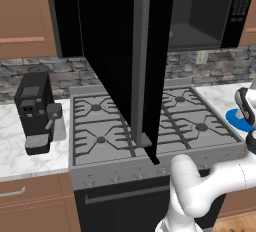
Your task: Pick the chicken drumstick from the counter and place it in the microwave. Then turn on the microwave.
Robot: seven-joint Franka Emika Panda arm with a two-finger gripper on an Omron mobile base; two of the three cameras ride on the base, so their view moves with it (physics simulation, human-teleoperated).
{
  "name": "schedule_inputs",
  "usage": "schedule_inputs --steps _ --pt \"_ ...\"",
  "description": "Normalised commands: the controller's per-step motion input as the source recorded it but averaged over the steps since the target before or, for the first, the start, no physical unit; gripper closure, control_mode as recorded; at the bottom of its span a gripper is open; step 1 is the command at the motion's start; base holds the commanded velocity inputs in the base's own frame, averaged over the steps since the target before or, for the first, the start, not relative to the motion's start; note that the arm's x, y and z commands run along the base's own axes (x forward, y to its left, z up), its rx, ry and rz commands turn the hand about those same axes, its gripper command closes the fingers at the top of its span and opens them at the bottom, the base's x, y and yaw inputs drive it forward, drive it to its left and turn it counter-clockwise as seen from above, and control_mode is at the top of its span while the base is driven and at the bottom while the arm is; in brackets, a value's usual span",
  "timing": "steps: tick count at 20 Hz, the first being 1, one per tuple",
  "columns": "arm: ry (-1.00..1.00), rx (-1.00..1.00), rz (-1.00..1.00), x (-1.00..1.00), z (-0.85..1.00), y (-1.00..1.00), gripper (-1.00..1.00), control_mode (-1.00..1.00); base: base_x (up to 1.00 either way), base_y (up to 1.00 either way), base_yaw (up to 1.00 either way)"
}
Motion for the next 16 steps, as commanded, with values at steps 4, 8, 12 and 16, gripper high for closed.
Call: schedule_inputs --steps 4,8,12,16 --pt "0.0 0.0 0.0 -0.06 0.0 -0.1 1.0 -1.0 0.0 0.0 0.0" --pt "0.0 0.04 0.0 -0.19 0.07 -0.13 1.0 -1.0 0.0 0.0 0.0" --pt "0.01 0.11 0.0 -0.36 0.23 -0.04 1.0 -1.0 0.0 0.0 0.0" --pt "0.01 0.12 0.0 -0.39 0.31 0.03 1.0 -1.0 0.0 0.0 0.0"
